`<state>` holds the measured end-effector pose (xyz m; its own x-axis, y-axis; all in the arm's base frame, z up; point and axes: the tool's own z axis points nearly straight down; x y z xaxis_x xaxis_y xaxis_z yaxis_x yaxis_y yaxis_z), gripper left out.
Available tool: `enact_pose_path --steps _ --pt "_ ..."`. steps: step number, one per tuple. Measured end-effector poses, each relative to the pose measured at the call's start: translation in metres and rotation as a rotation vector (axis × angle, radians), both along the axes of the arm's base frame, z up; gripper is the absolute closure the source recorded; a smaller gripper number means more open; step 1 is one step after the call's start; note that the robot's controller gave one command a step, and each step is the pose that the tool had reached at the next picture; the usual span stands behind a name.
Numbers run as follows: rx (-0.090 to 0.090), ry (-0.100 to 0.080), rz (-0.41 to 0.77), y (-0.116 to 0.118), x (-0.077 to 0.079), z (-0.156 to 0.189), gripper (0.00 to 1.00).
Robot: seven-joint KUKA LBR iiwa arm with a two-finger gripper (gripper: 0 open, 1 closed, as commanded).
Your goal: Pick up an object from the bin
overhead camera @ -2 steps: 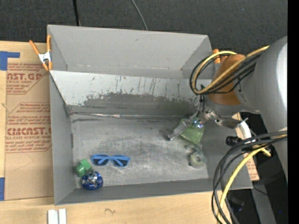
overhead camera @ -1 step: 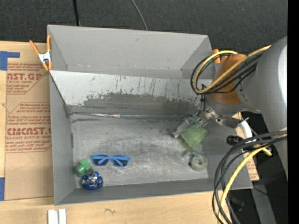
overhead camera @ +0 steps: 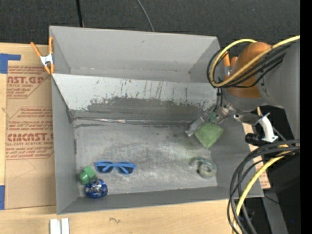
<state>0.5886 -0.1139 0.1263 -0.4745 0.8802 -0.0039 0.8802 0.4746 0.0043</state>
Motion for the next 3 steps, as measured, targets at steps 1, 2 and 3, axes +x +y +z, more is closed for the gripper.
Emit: enact_pose_path --steps 1,2,3 --pt "0.0 0.005 0.001 0.0 0.0 0.004 1.0" --pt "0.0 0.0 0.003 0.0 0.001 0.054 1.0" --pt "0.001 0.004 0.004 0.001 0.002 0.064 1.0"
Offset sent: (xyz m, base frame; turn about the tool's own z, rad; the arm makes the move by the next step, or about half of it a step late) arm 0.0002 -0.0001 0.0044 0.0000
